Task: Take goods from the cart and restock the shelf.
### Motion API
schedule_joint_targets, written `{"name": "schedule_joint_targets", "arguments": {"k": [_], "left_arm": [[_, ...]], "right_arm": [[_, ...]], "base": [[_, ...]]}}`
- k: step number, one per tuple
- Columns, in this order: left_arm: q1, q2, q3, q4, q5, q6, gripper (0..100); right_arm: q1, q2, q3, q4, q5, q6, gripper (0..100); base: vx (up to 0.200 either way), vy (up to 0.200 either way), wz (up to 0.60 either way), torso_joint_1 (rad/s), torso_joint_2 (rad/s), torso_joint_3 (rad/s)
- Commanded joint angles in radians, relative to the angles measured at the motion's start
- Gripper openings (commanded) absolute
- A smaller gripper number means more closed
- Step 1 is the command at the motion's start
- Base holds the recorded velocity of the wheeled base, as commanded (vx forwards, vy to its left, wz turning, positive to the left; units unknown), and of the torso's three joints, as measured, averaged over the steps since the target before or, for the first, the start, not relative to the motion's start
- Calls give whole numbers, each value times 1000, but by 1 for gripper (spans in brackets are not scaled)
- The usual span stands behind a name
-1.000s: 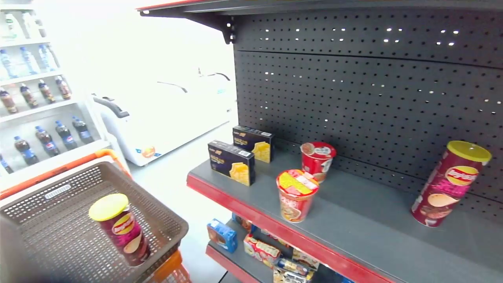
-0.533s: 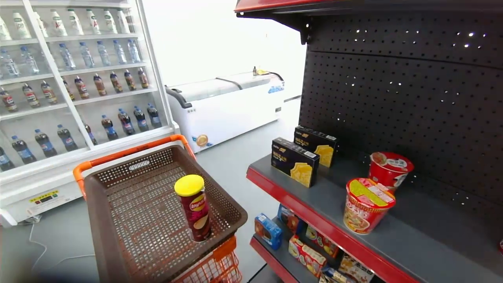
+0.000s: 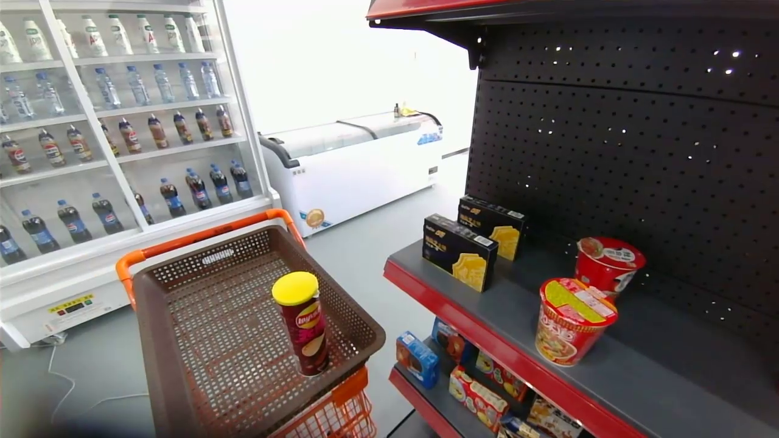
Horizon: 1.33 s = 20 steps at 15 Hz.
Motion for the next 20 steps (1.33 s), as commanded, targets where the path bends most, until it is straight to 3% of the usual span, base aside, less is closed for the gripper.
{"name": "schedule_joint_targets", "arguments": {"k": [1, 2, 4, 5, 9, 10, 11, 12, 13, 16, 19, 20], "left_arm": [[-18, 410, -189, -40, -43, -47, 100], [-33, 545, -184, -120, -37, -37, 100], [0, 703, -201, -132, -20, -43, 100], [5, 760, -201, -137, -41, -38, 100], [60, 969, -198, -312, -270, -49, 100], [83, 1032, -209, -338, -349, -9, 100], [86, 1038, -210, -339, -356, 0, 100], [132, 1116, -210, -355, -403, 104, 100], [169, 1159, -215, -367, -415, 143, 100], [175, 1251, -215, -442, -440, 157, 100], [169, 1289, -203, -511, -543, 160, 100], [168, 1299, -200, -511, -564, 175, 100]], "right_arm": [[0, 1, 0, 0, 0, -1, 100], [-1, 1, 0, 0, 0, -1, 100], [-1, 1, 0, 0, 0, -1, 100], [0, 1, 0, 0, 0, -1, 100], [0, 1, 0, 0, 0, -1, 100], [0, 1, 0, 0, 0, -1, 100], [0, 1, 0, 0, 0, -1, 100], [0, 1, 0, 0, 0, -1, 100], [0, 1, 0, 0, 0, -1, 100], [0, 1, 0, 0, 0, -1, 100], [0, 1, 0, 0, 0, -1, 100], [0, 1, 0, 0, 0, -1, 100]], "base": [[0, 0, 0, 0, 0, 0], [0, 0, 0, 0, 0, 0], [0, 0, 0, 0, 0, 0], [0, 0, 0, 0, 0, 0], [0, 0, 0, 0, 0, 0], [0, 0, 0, 0, 0, 0], [0, 0, 0, 0, 0, 0], [0, 0, 0, 0, 0, 0], [0, 0, 0, 0, 0, 0], [0, 0, 0, 0, 0, 0], [0, 0, 0, 0, 0, 0], [0, 0, 0, 0, 0, 0]]}}
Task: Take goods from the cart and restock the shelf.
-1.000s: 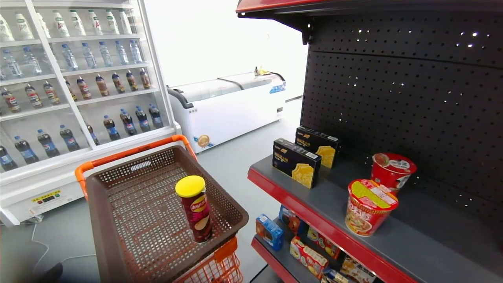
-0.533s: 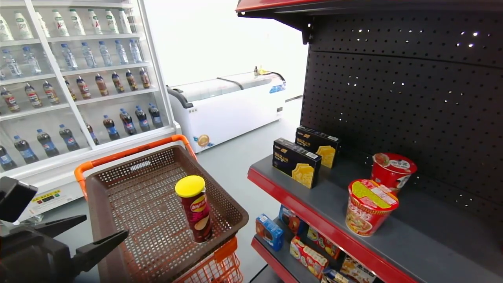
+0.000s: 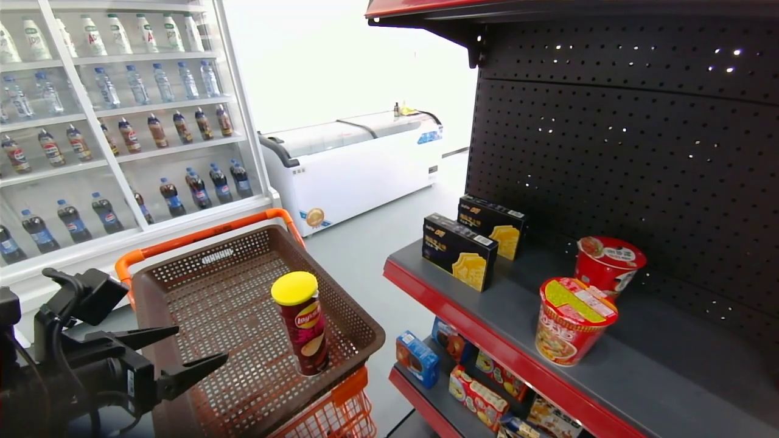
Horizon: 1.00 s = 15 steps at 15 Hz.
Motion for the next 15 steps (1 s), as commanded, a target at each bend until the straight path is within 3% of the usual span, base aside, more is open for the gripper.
{"name": "schedule_joint_targets", "arguments": {"k": [1, 4, 9, 12, 15], "left_arm": [[-8, 56, 7, 0, -6, 24, 100], [-28, 105, -6, -16, -3, 59, 100], [-32, 220, -44, -71, 21, 59, 100], [-92, 321, -125, -71, 37, 59, 100], [-117, 370, -167, -71, 37, 59, 100]], "right_arm": [[0, 1, 0, 0, 0, 0, 100], [0, 1, 0, 0, 0, 0, 100], [0, 1, 0, 0, 0, 0, 100], [0, 1, 0, 0, 0, 0, 100], [0, 1, 0, 0, 0, 0, 100]], "base": [[0, 0, 0, 0, 0, 0], [0, 0, 0, 0, 0, 0], [0, 0, 0, 0, 0, 0], [0, 0, 0, 0, 0, 0], [0, 0, 0, 0, 0, 0]]}}
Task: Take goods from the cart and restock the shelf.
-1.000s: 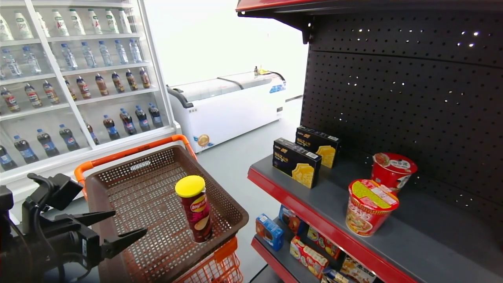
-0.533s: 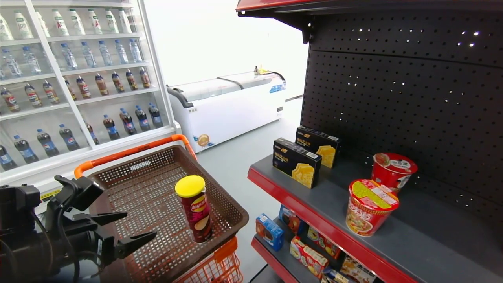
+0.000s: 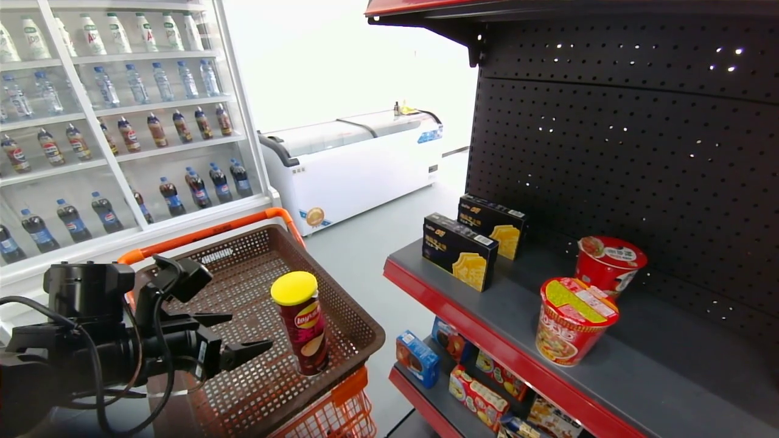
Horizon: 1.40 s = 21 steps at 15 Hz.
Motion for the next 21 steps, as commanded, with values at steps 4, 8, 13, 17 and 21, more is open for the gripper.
{"name": "schedule_joint_targets", "arguments": {"k": [4, 8, 13, 17, 21], "left_arm": [[-69, 103, -56, 1, 0, -8, 100], [-102, 176, -142, -4, 3, -4, 100], [-138, 241, -183, -5, 1, -9, 100], [-176, 267, -194, -7, 1, -12, 100], [-208, 294, -207, -7, 1, -12, 100]], "right_arm": [[0, 1, 0, 0, 0, 0, 100], [0, 1, 0, 0, 0, 0, 100], [0, 1, 0, 0, 0, 0, 100], [0, 1, 0, 0, 0, 0, 100], [0, 1, 0, 0, 0, 0, 100]], "base": [[0, 0, 0, 0, 0, 0], [0, 0, 0, 0, 0, 0], [0, 0, 0, 0, 0, 0], [0, 0, 0, 0, 0, 0], [0, 0, 0, 0, 0, 0]]}}
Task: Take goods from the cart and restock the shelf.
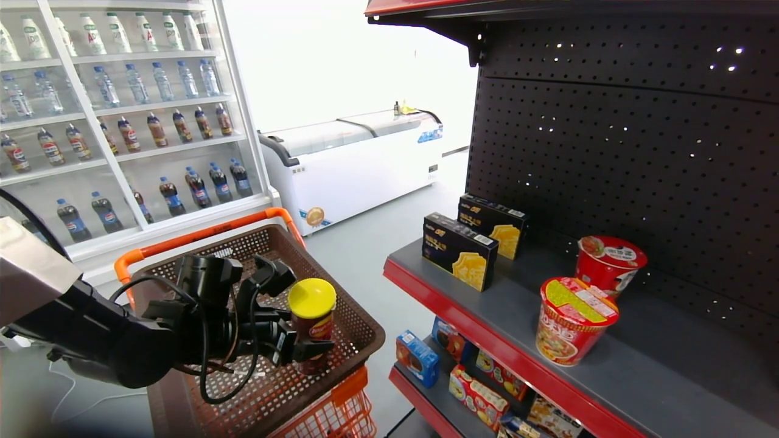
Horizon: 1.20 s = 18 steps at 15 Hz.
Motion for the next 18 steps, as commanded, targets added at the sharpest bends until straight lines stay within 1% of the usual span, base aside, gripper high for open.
{"name": "schedule_joint_targets", "arguments": {"k": [1, 4, 5, 8, 10, 11, 12, 18], "left_arm": [[-12, 8, 4, -1, 1, 6, 100], [-7, 8, 36, -2, 4, 21, 100], [0, 8, 46, -8, 4, 43, 100], [22, 13, 49, -10, 4, 81, 100], [30, 22, 52, -13, 2, 84, 100], [48, 22, 53, -14, -1, 84, 100], [50, 22, 50, -14, -1, 86, 0], [53, 19, 56, -14, 1, 84, 0]], "right_arm": [[0, 1, 0, 0, 0, -1, 100], [0, 1, 0, 0, 0, -1, 100], [0, 1, 0, 0, 0, -1, 100], [0, 1, 0, 0, 0, -1, 100], [0, 1, 0, 0, 0, -1, 100], [0, 1, 0, 0, 0, -1, 100], [0, 1, 0, 0, 0, -1, 100], [0, 1, 0, 0, 0, -1, 100]], "base": [[0, 0, 0, 0, 0, 0], [0, 0, 0, 0, 0, 0], [0, 0, 0, 0, 0, 0], [0, 0, 0, 0, 0, 0], [0, 0, 0, 0, 0, 0], [0, 0, 0, 0, 0, 0], [0, 0, 0, 0, 0, 0], [0, 0, 0, 0, 0, 0]]}}
